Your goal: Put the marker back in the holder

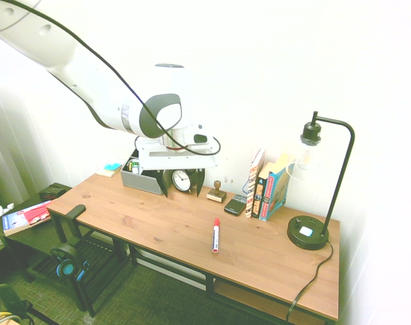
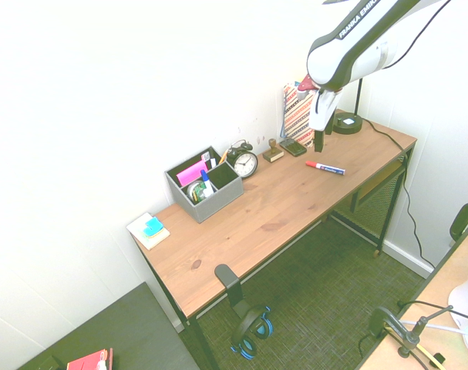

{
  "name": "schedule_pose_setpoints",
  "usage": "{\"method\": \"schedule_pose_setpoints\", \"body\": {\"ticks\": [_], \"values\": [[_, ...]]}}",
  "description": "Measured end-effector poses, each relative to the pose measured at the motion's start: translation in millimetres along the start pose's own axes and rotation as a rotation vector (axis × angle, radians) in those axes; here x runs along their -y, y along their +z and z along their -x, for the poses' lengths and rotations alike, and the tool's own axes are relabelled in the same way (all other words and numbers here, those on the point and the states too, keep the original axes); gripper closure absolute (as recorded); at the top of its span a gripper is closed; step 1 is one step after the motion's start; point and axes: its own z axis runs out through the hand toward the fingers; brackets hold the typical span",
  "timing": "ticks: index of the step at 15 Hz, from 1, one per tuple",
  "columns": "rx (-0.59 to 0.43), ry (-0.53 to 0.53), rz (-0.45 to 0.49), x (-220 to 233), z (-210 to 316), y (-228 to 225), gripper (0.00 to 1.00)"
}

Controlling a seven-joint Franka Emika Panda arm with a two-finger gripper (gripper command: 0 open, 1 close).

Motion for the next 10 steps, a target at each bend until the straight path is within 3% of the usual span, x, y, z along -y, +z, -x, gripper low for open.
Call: {"method": "schedule_pose_setpoints", "body": {"ticks": [4,10], "values": [[0.025,0.028,-0.003,-38.7,-19.1,38.7,0.0],[0.021,0.039,0.021,-49.6,-47.3,93.9,0.0]]}}
